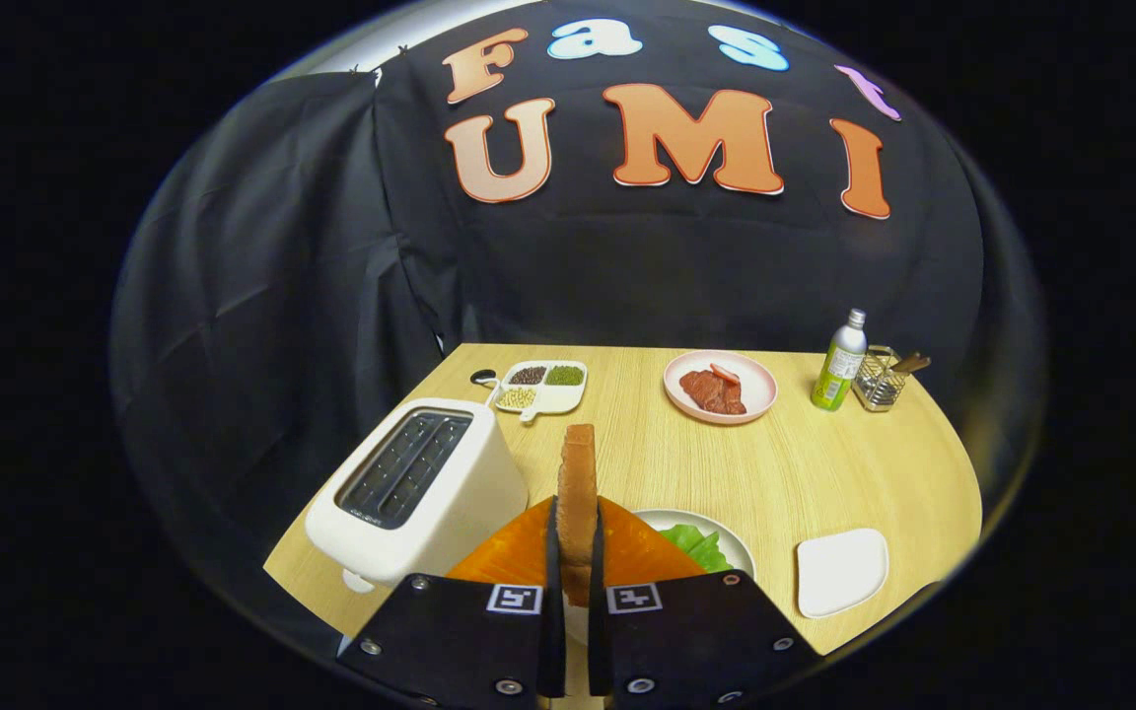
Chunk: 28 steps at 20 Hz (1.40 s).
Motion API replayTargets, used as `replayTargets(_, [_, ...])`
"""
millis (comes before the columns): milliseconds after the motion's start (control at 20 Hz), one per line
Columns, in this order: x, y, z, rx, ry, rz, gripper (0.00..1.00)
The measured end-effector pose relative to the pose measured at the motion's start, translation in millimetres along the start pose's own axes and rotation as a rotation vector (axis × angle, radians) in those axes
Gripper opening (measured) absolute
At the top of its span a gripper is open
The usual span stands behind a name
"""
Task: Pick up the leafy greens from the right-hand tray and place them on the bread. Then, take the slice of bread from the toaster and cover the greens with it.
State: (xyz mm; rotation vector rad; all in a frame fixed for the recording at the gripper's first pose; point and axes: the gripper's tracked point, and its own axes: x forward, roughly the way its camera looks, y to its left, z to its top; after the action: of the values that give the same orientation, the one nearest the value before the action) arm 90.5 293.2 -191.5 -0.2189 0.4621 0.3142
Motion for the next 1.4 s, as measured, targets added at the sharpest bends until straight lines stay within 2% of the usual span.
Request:
replayTargets(500, [25.8,-31.9,-57.0,0.029,0.063,0.030,0.10])
replayTargets(800, [30.5,-58.8,-68.6,0.083,0.085,0.026,0.10])
replayTargets(950, [32.4,-76.3,-77.4,0.090,0.107,-0.004,0.18])
replayTargets(1000, [32.8,-82.7,-81.8,0.089,0.122,-0.016,0.25])
replayTargets(1150, [36.3,-94.9,-92.7,0.110,0.152,-0.033,0.37])
replayTargets(1200, [38.0,-99.3,-98.7,0.106,0.174,-0.041,0.45])
replayTargets(1400, [40.7,-113.4,-116.7,0.091,0.223,-0.066,0.67])
